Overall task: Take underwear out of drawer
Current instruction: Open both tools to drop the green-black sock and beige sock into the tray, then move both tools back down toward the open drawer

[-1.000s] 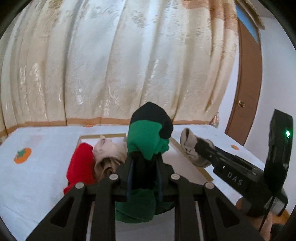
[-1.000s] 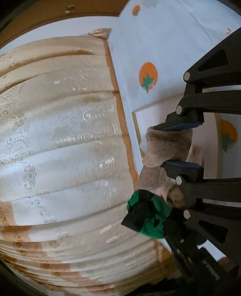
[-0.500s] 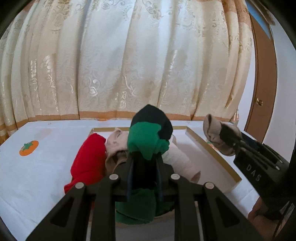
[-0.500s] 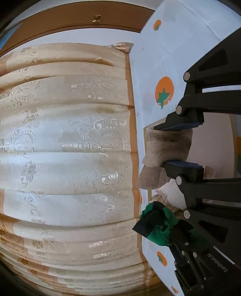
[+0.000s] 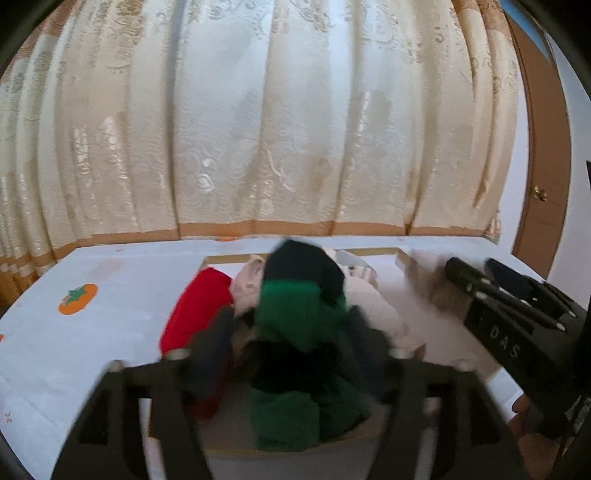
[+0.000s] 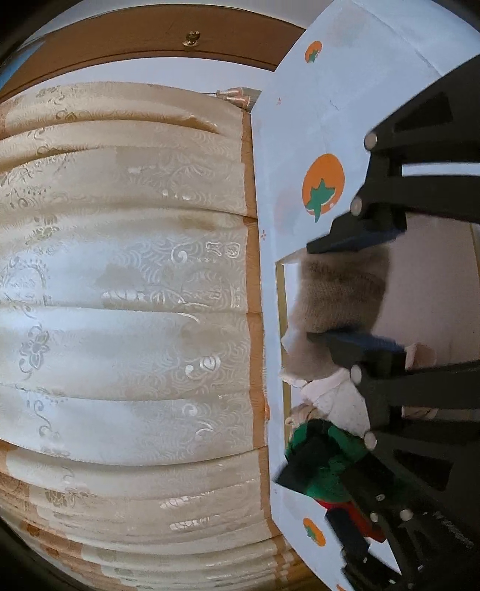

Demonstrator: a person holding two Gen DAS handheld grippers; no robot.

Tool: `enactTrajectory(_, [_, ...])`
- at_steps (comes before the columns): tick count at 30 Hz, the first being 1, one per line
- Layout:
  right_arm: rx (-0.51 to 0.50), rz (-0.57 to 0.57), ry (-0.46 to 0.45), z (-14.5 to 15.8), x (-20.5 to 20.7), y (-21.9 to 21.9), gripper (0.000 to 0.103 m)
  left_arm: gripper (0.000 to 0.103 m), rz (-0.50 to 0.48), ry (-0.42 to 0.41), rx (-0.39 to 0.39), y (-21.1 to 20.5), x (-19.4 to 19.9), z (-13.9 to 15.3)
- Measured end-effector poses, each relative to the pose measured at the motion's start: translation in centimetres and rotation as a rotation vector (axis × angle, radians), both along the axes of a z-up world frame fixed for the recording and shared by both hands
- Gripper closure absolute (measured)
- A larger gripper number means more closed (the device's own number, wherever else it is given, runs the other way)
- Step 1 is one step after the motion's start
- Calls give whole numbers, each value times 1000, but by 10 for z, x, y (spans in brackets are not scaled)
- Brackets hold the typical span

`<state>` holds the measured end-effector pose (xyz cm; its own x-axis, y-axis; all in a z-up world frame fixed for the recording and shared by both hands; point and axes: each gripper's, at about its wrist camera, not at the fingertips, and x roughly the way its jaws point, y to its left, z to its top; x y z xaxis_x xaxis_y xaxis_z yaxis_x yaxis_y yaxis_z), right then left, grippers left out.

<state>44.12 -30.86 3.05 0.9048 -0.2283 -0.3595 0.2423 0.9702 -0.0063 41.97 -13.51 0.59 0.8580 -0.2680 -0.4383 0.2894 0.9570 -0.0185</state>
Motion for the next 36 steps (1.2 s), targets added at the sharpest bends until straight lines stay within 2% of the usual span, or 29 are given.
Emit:
enactTrajectory(1, [-3,-1,-8,0,-2,1,31,30,7,-12,1,0,-2,1])
enactTrajectory(3, [-10,-14,-46,2,-9,1,22,27,9,-23,6,0,-4,1])
enactTrajectory(7, [-30,-14,-65,3,-12,5,19,16,38,-38,-3,5,-5,2])
enactTrajectory(9, [-29,-14,-73,4,-14,5,17,8,66,-55,-18,9,-7,3])
enactTrajectory(13, [-8,-14,-84,5,-15,1,16,7,84,-90,-26,12,-13,6])
enactTrajectory(16, [10,-24,-107,6,-22,-2,16,1,102,-119,-29,14,-18,7])
enactTrajectory(25, [58,-29,-140,7,-35,-9,16,0,140,-129,-42,20,-21,8])
enactTrajectory(36, [83,-41,-211,12,-51,-14,16,0,128,-105,-140,50,-39,11])
